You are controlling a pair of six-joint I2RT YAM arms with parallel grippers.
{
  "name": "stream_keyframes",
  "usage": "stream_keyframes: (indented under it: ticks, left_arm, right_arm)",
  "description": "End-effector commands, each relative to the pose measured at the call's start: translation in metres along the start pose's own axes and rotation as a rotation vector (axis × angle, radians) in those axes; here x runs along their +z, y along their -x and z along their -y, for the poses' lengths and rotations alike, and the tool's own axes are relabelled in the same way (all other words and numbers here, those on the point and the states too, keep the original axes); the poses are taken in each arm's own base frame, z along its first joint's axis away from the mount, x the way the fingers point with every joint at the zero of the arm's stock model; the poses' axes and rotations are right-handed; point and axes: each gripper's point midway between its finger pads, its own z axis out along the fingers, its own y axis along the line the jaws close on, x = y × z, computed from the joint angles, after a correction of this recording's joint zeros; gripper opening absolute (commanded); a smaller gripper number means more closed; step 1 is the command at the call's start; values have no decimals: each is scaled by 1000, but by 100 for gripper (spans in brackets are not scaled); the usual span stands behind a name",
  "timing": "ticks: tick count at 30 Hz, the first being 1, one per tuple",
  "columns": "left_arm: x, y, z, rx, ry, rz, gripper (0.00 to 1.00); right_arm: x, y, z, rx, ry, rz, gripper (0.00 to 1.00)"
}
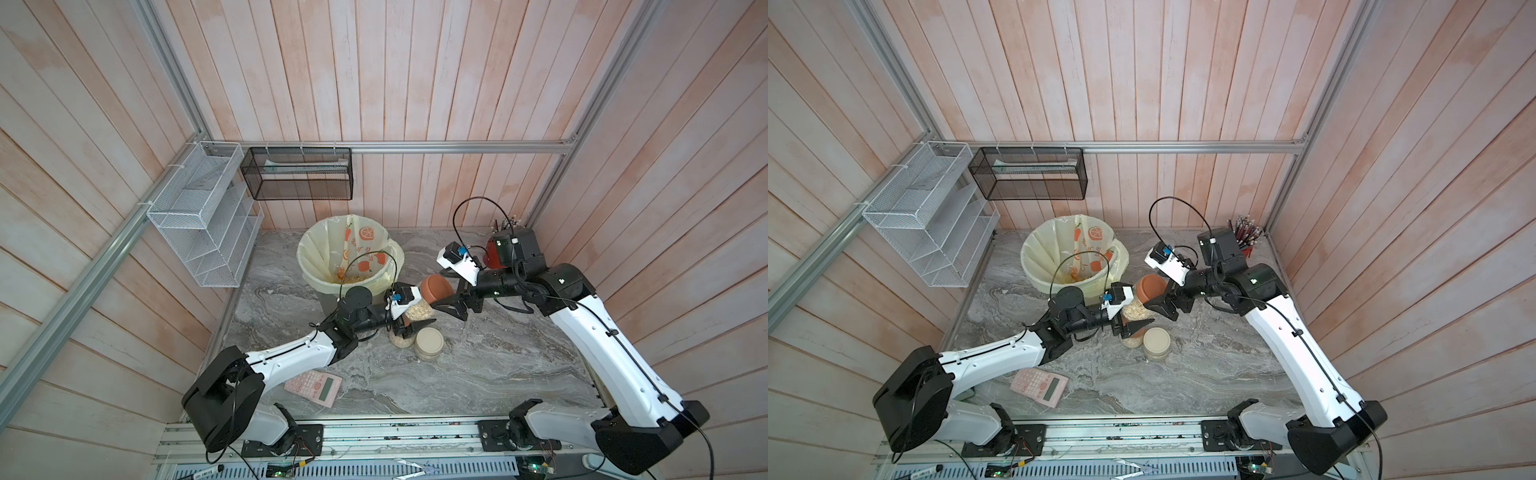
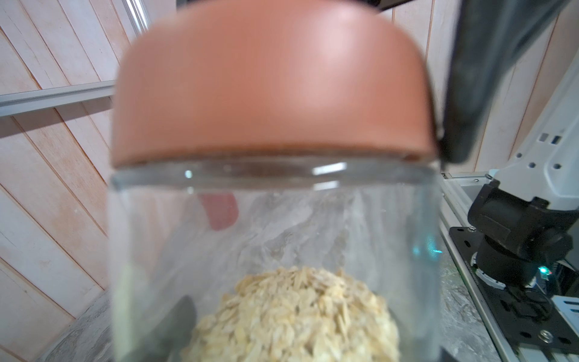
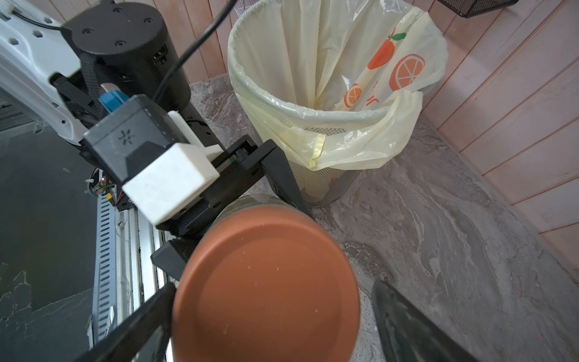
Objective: Empty expired oatmeal from jars
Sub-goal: Unscrew the lid from the jar.
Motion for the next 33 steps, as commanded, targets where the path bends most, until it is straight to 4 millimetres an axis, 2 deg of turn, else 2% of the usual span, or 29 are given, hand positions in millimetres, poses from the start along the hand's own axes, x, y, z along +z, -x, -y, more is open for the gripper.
stream_keyframes:
  ticks: [1,8,13,16,22,24,27,33]
  left_arm:
    - [-10,42,-6,74,46,128,12]
    - [-10,49,-7,85,47,154,11]
    - [-7,49,-17,94,89,149,11]
    - [-9,50,-17,102,99,151,11]
    - [-14,54,-18,110,118,157,11]
    - [-16,55,-20,120,133,156,11]
    - [-19,57,-24,137,166,150,11]
    - [-20,52,-34,173,235,116,10]
  right_arm:
    - [-11,4,-3,10,-13,49,98]
    - [-19,6,-18,21,31,136,98]
    - [-23,5,-23,50,32,160,98]
    - [-31,2,-27,43,-1,187,98]
    - [-56,10,-25,83,-97,287,98]
    - [-63,11,-19,137,-151,313,98]
    - [-69,9,4,296,-267,325,98]
    - [-51,3,13,662,-195,262,98]
